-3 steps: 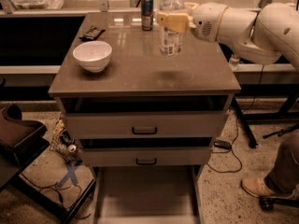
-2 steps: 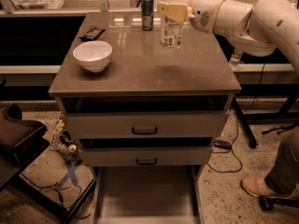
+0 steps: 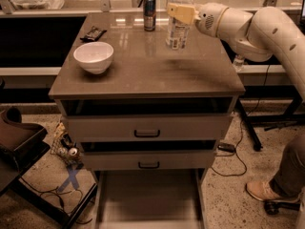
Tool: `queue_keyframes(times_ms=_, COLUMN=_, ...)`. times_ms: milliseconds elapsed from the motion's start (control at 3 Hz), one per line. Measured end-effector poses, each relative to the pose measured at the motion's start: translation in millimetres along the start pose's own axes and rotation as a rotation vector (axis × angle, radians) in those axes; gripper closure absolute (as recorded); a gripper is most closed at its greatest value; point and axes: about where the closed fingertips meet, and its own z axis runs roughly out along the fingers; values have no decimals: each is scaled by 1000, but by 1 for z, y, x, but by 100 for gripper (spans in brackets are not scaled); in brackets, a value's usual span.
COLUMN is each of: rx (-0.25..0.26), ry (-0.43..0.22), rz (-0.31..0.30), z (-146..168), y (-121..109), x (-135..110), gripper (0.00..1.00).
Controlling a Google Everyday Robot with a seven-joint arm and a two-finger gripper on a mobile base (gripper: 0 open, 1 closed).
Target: Pick blue plastic bottle from bottom drawer and place on counter
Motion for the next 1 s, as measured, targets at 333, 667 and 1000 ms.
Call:
queue_keyframes(times_ms=333, rx=14, ry=-1, rz=27, z=-2, y=-12, x=21, gripper=100)
queue_keyframes(times_ms=667, rx=4, ry=22, rz=5, z=0, y=-13, x=37, gripper=100)
queue_keyframes(times_ms=1000, rx=-11, ry=39, rz=-25, z=2, y=-14, x=55, gripper=100)
